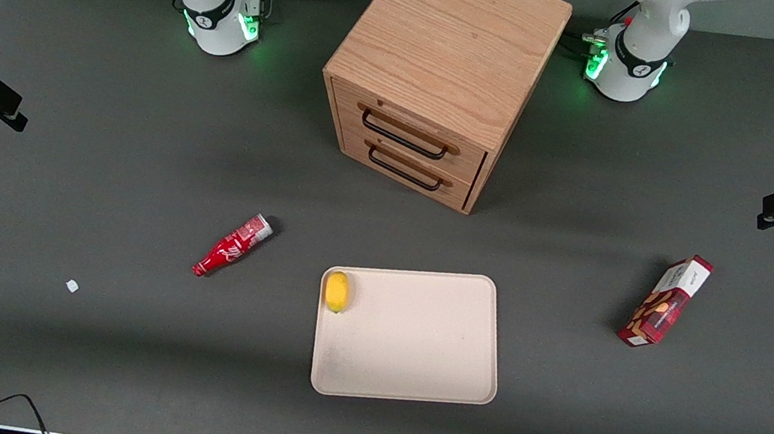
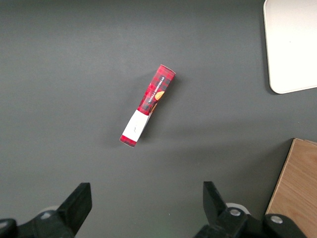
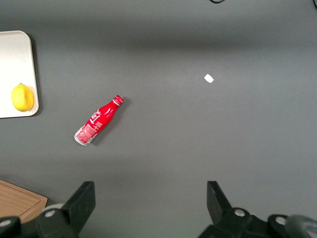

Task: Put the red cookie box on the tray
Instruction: 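Move the left gripper down toward the red plaid cookie box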

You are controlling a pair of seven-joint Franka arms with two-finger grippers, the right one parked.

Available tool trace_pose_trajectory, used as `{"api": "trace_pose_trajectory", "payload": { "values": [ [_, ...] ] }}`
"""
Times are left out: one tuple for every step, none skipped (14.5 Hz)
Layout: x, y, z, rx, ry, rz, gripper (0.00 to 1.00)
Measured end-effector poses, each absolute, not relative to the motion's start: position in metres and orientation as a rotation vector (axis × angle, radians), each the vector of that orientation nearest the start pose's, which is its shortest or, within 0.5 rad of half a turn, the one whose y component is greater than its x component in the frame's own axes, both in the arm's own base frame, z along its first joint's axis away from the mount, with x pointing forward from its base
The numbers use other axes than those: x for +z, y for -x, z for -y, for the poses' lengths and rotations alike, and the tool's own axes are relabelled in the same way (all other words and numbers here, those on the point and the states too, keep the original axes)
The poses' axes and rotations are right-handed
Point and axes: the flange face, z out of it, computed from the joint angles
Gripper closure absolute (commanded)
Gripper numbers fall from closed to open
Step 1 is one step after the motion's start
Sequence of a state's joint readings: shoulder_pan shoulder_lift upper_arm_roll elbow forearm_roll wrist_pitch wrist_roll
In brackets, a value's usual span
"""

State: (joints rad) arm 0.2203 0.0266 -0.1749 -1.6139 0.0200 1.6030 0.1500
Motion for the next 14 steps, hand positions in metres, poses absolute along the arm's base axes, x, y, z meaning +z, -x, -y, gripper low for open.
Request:
{"api": "trace_pose_trajectory", "payload": {
  "values": [
    [0.592,-0.563,-0.029,0.060,3.125,-0.165,0.00],
    [0.592,-0.563,-0.029,0.060,3.125,-0.165,0.00],
    [0.592,-0.563,-0.029,0.060,3.125,-0.165,0.00],
    [0.591,-0.563,-0.029,0.062,3.125,-0.164,0.00],
    [0.590,-0.563,-0.031,0.068,3.126,-0.161,0.00],
    [0.586,-0.564,-0.033,0.081,3.127,-0.156,0.00],
    [0.579,-0.565,-0.038,0.101,3.128,-0.155,0.00],
    [0.568,-0.568,-0.047,0.128,3.129,-0.175,0.00],
    [0.554,-0.575,-0.062,0.151,3.129,-0.230,0.00],
    [0.536,-0.585,-0.079,0.154,3.128,-0.300,0.00],
    [0.515,-0.596,-0.098,0.145,3.129,-0.351,0.00],
    [0.492,-0.608,-0.116,0.130,3.129,-0.379,0.00],
    [0.470,-0.618,-0.129,0.122,3.129,-0.396,0.00],
    [0.448,-0.627,-0.136,0.120,3.131,-0.409,0.00]
  ]
}}
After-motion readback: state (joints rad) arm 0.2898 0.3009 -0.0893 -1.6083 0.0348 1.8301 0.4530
